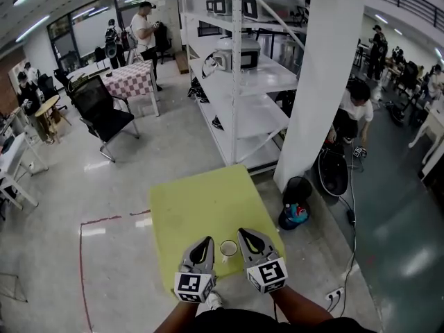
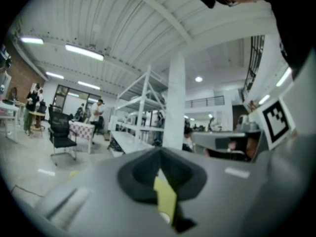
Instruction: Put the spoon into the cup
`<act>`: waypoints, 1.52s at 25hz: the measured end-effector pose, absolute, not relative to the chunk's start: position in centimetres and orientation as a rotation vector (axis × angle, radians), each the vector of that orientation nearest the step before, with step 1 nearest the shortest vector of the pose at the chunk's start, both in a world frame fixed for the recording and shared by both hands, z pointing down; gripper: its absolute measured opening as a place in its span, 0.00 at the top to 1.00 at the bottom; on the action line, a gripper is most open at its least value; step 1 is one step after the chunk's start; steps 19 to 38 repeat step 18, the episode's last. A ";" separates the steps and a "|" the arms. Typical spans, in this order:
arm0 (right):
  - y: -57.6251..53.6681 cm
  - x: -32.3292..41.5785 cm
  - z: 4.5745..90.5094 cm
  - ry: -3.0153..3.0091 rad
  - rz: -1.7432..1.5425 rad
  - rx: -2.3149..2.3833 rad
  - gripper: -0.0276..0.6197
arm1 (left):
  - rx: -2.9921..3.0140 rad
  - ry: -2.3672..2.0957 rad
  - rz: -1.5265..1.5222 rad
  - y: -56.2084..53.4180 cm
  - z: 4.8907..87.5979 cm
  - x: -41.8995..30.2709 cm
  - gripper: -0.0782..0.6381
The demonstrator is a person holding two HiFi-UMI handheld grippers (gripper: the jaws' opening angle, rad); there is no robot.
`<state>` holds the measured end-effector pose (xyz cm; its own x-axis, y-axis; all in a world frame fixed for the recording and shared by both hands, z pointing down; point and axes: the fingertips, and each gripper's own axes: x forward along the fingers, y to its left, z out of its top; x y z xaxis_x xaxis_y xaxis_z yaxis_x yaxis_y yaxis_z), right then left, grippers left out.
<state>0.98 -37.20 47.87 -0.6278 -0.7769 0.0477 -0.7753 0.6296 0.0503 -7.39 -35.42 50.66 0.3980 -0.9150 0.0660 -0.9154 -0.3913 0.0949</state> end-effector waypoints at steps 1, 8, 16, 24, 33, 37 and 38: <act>-37.2 1.1 47.7 -2.774 -0.039 1.332 0.95 | 2.530 -1.668 -0.003 -35.4 50.4 -7.5 0.88; -37.2 1.3 47.9 -2.769 -0.048 1.330 0.95 | 2.520 -1.698 -0.043 -35.4 49.5 -8.0 0.88; -36.8 1.0 48.0 -2.772 -0.048 1.315 0.95 | 2.530 -1.705 -0.047 -34.9 49.4 -8.1 0.88; -36.8 0.9 47.9 -2.775 -0.050 1.310 0.95 | 2.526 -1.706 -0.049 -34.7 49.3 -8.2 0.88; -36.8 0.9 47.9 -2.775 -0.050 1.310 0.95 | 2.526 -1.706 -0.049 -34.7 49.3 -8.2 0.88; -36.8 0.9 47.9 -2.775 -0.050 1.310 0.95 | 2.526 -1.706 -0.049 -34.7 49.3 -8.2 0.88; -36.8 0.9 47.9 -2.775 -0.050 1.310 0.95 | 2.526 -1.706 -0.049 -34.7 49.3 -8.2 0.88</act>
